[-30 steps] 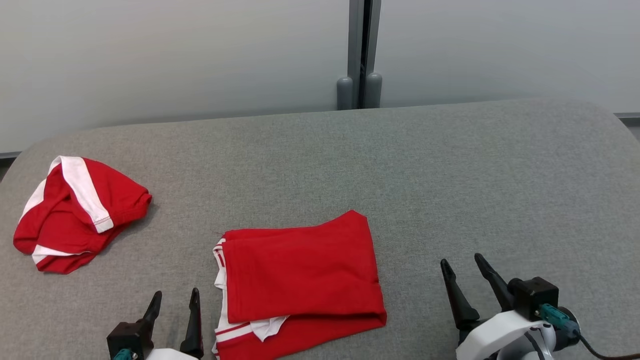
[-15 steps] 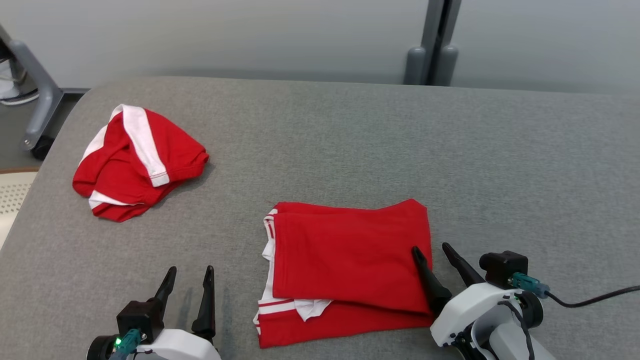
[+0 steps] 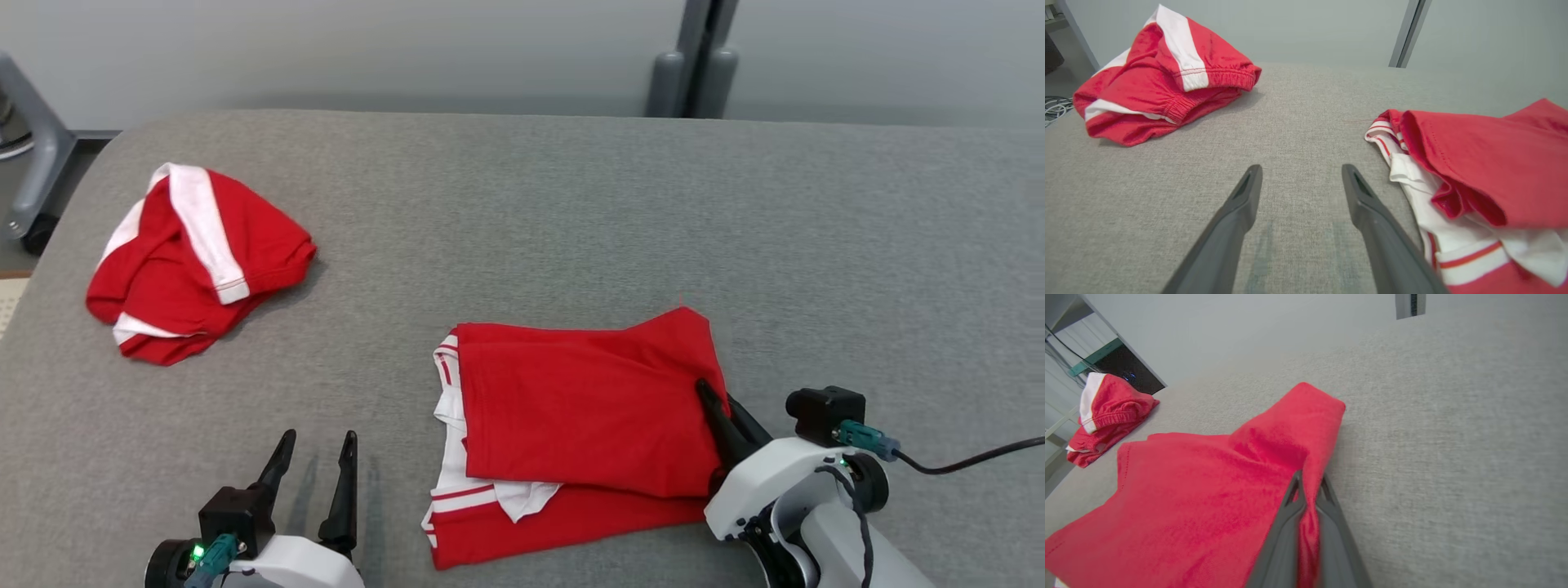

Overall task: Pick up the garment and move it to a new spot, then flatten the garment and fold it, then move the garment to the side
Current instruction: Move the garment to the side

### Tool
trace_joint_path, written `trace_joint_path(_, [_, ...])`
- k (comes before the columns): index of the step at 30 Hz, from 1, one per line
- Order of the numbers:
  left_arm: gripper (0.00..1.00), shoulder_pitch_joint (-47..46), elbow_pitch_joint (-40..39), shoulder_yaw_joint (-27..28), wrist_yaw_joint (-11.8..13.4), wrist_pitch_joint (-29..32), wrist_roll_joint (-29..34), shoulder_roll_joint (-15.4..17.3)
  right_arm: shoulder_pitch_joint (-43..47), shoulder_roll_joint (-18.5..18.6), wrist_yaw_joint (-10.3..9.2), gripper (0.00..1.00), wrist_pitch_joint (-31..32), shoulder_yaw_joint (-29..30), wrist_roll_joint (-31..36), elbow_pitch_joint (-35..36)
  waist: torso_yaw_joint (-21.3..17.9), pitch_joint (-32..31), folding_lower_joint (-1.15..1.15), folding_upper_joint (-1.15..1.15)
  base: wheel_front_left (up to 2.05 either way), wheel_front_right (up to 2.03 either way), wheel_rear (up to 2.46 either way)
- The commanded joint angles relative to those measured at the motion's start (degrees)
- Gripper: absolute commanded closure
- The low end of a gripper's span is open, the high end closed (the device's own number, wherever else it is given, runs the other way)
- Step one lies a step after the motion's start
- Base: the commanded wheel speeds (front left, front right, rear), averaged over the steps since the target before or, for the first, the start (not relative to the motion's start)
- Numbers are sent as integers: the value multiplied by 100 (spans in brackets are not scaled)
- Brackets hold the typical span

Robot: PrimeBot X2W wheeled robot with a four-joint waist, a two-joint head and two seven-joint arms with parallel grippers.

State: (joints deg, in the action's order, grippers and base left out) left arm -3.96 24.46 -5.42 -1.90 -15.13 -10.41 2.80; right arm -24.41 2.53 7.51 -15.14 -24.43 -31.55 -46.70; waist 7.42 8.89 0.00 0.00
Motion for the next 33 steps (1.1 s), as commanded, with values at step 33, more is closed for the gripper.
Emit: trace_joint_path(33, [0,-495,-138,-609,-216,0,289,26,59,94,-3,100,0,942,1243,675,-3057,405,0,0,0,0,0])
